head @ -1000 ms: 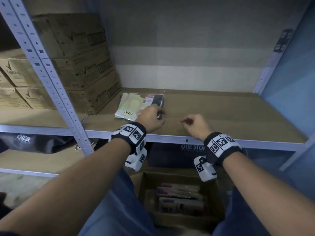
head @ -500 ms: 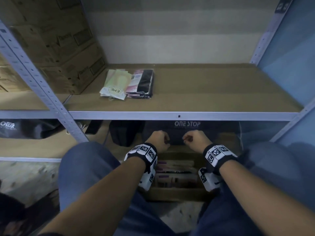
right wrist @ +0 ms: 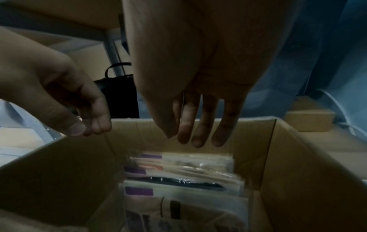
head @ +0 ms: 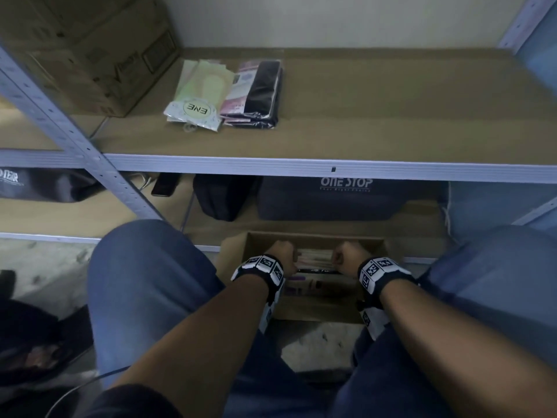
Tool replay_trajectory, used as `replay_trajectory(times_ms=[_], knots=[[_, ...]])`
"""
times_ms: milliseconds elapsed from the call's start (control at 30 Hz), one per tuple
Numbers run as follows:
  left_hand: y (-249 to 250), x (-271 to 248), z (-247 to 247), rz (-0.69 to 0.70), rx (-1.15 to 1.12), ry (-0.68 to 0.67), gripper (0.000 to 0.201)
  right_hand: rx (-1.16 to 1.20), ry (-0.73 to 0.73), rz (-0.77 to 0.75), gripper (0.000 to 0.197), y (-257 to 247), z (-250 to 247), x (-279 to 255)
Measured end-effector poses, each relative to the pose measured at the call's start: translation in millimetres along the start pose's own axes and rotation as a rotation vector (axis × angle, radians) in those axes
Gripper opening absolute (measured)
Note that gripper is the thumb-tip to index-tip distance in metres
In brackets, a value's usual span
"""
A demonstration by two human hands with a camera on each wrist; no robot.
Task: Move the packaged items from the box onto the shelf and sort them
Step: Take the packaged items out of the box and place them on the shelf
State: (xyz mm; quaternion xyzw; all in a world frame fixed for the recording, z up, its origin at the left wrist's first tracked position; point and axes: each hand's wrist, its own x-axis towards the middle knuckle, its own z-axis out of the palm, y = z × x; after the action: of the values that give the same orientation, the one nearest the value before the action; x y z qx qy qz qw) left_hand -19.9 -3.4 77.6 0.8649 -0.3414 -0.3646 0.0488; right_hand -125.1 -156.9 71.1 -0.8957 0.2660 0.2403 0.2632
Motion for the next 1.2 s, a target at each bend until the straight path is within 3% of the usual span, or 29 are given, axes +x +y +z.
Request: replay_trajectory(times_ms=[67,267,333,433,533,567,700,800,867,1100,1200], knots=[[0,5,2,-0.004,0.038,-0.053,0.012,-0.033,-0.038,0.023,0.012,-1,8,9],[-8,34,23,-0.072,0.128,-0.129,0.029,-0.174,-0.158,0.065,0.006,16,35,48],[-14,49,34,-0.116,0.126,-0.16,0.031,-0.212,-0.204,0.082,0.015,18,40,56],[-48,92,69,-0.169,0.113,-0.256,0.034,-0.288,-0.248,0.068,0.024,10,37,59],[-120,182,147,-0.211,0.091,-0.29,0.05,-0.337,-0.248,0.05,0.028,8,38,67],[-128,192,152,-0.236,0.097,-0.309,0.053,-0.348,-0.253,0.046,0.029,7,40,70],[-111,141,109,-0.304,0.138,-0.303,0.046,-0.355,-0.289,0.012,0.029,3,48,83],[-103,105,91,-0.276,0.115,-0.2,0.056,-0.367,-0.3,-0.013,0.032,-2,52,88],[-101,86,84,-0.244,0.131,-0.189,0.052,-0.389,-0.289,-0.033,0.033,-4,54,91],[-95,81,82,-0.307,0.077,-0.185,0.05,-0.459,-0.282,-0.069,0.031,-7,59,98],[-93,77,77,-0.268,0.069,-0.197,0.055,-0.47,-0.27,-0.074,0.031,-6,60,99]])
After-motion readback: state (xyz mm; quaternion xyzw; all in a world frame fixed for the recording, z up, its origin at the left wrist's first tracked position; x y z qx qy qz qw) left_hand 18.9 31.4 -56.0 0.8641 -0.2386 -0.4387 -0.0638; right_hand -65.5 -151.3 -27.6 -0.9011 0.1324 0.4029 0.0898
